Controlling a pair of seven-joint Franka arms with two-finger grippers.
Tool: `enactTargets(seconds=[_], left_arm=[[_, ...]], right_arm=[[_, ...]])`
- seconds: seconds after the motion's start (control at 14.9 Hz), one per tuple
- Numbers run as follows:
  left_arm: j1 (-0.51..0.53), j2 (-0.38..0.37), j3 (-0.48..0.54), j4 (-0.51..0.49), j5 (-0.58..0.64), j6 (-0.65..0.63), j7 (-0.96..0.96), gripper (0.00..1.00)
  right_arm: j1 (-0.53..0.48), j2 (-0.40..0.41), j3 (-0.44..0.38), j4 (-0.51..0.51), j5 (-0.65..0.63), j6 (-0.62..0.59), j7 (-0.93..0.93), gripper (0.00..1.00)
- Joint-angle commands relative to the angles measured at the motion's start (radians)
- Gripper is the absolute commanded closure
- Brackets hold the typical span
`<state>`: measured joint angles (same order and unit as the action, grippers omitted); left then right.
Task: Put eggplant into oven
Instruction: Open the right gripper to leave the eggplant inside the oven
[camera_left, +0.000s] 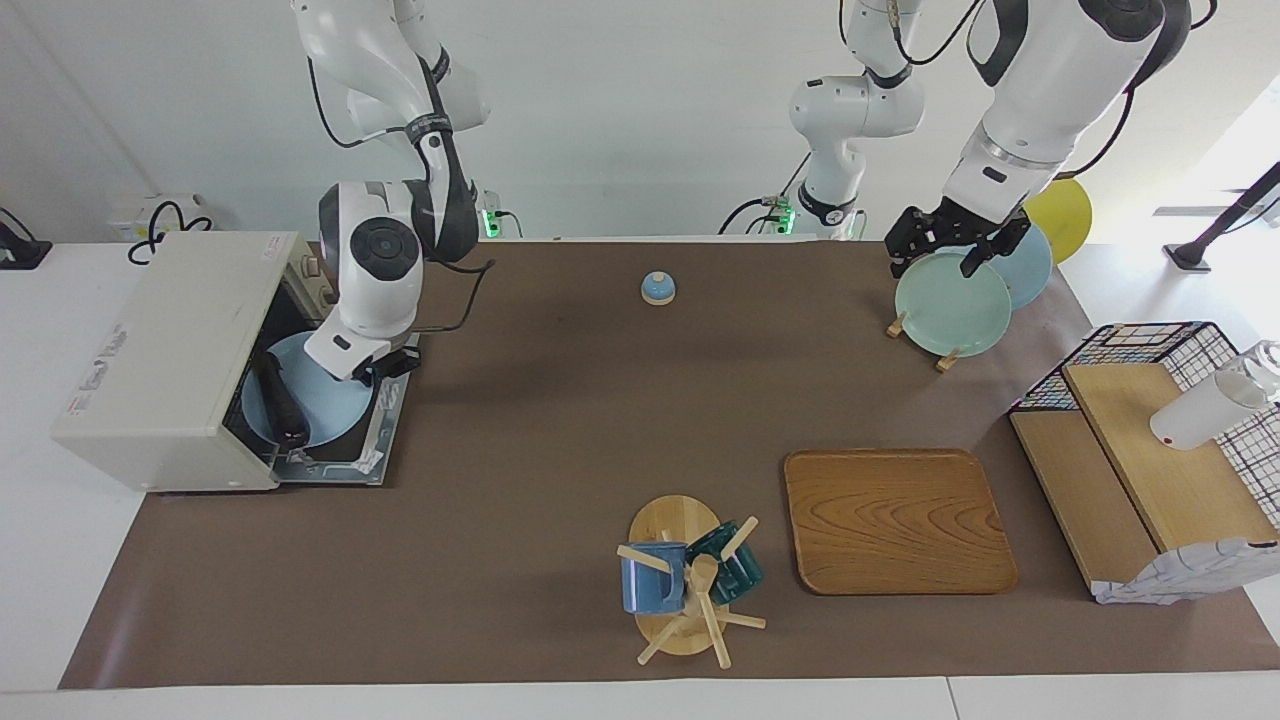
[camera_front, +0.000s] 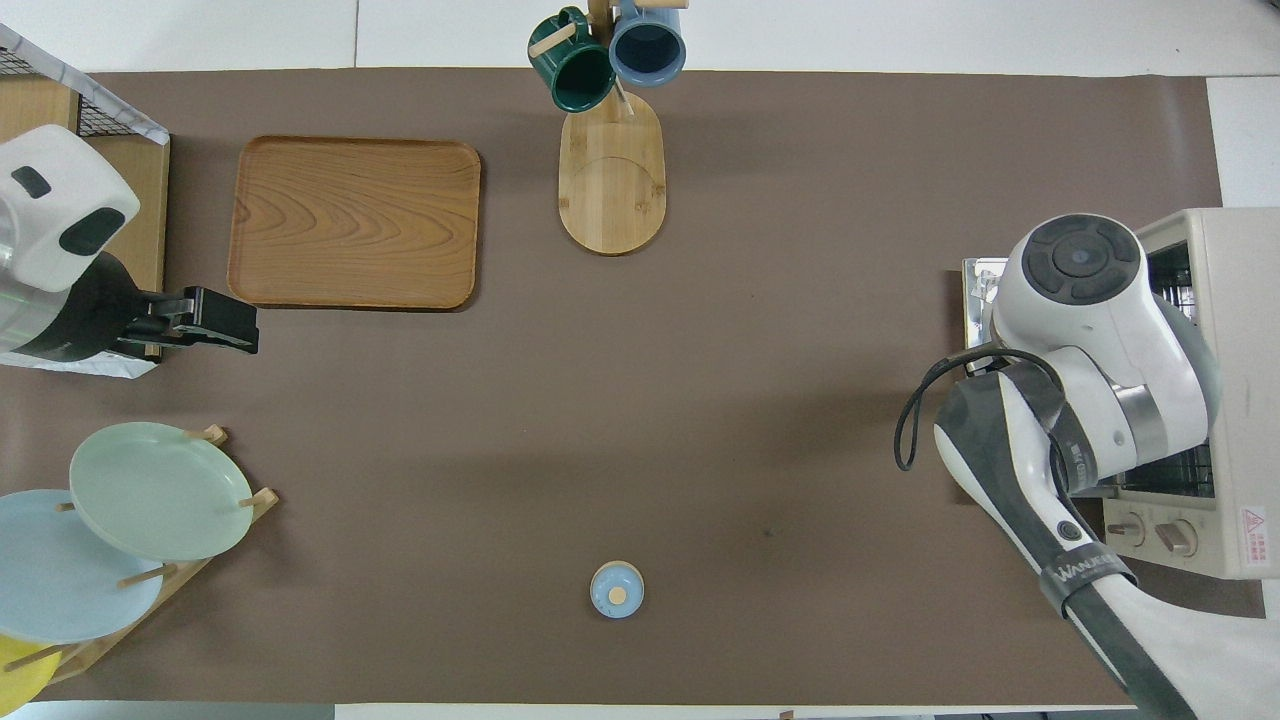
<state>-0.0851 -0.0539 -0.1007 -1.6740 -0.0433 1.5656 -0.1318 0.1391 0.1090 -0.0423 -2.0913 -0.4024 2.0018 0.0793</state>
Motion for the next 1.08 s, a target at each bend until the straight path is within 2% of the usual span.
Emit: enactTargets(seconds=[0.0,0.47,0.54,0.61,0.67,0.74,1.01], left_arm=[[0.016,-0.009,-0.007,0.0,0.014,-0.016,0.004,0.0],[0.013,-0.009,-0.004,-0.001,0.014,-0.019,0.012,0.0],[0.013,-0.009,-0.004,-0.001,0.014,-0.016,0.011,0.0],[0.013,-0.009,-0.004,-0.001,0.014,-0.015,0.009,0.0],[0.013,-0.009,-0.004,-0.001,0.014,-0.013,0.009,0.0],[0.015,-0.009,-0.002,-0.001,0.014,-0.013,0.008,0.0],[0.015,-0.009,0.0,-0.001,0.014,-0.015,0.008,0.0]], right_arm=[[-0.067,-0.045,0.013,-0.062,-0.015,0.031,-0.058,1.0],[-0.118,-0.049,0.015,-0.075,0.02,0.032,-0.067,0.99],[-0.115,-0.049,0.015,-0.075,0.04,0.032,-0.067,0.77],[-0.116,-0.049,0.015,-0.073,0.063,0.031,-0.069,0.64],[-0.113,-0.048,0.015,-0.069,0.079,0.031,-0.069,0.58],[-0.11,-0.049,0.016,-0.064,0.092,0.029,-0.069,0.54],[-0.044,-0.04,0.025,0.026,0.154,-0.011,-0.061,0.56]])
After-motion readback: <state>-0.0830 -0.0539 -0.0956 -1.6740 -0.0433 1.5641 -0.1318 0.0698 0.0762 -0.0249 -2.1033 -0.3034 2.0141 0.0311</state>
